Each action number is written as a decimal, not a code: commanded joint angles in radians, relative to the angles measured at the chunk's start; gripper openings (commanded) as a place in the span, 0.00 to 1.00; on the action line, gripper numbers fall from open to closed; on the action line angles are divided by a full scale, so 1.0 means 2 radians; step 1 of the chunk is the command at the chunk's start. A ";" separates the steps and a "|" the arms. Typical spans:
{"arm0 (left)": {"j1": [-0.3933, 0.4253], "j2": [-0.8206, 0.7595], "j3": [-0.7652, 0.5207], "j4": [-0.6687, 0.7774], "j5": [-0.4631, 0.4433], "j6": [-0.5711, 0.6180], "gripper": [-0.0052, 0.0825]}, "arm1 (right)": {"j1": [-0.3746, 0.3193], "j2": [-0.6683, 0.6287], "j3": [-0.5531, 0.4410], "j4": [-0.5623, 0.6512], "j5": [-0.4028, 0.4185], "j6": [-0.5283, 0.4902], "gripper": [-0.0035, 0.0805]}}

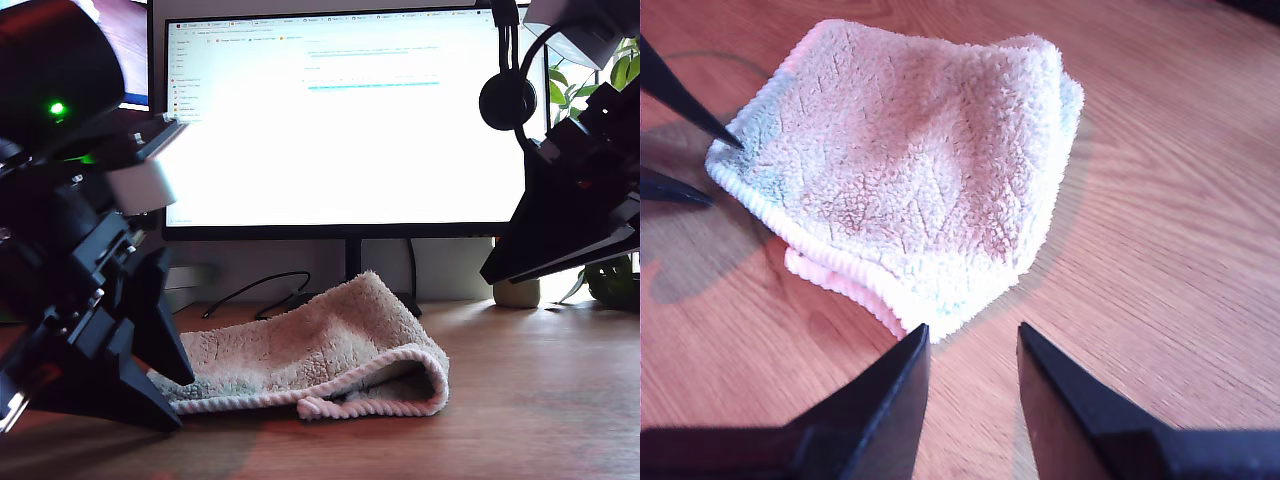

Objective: Fold the tea towel to a neat square and place it to the right

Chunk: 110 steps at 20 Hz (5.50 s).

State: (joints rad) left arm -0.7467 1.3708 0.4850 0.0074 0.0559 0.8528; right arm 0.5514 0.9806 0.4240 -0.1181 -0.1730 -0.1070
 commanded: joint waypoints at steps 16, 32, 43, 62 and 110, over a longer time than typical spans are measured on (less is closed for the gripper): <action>-0.003 0.070 0.013 0.007 -0.043 0.035 0.03 | 0.034 0.003 0.005 0.001 -0.019 0.001 0.34; -0.020 0.017 0.166 -0.123 -0.023 0.004 0.03 | 0.071 0.062 0.005 0.005 -0.014 0.065 0.44; -0.024 0.003 0.197 -0.124 -0.023 -0.006 0.03 | 0.070 0.126 0.005 0.055 0.026 0.171 0.44; -0.024 0.003 0.225 -0.124 -0.023 -0.008 0.03 | 0.070 0.212 0.005 0.135 0.079 0.383 0.36; 0.087 -0.064 0.301 -0.219 0.045 -0.024 0.35 | 0.088 0.208 0.533 -0.455 0.326 -0.150 0.03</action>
State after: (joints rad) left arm -0.5980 1.2221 1.0954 -0.4416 0.1371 0.8146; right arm 0.7124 1.3972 1.4845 -1.0470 0.4809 -0.3836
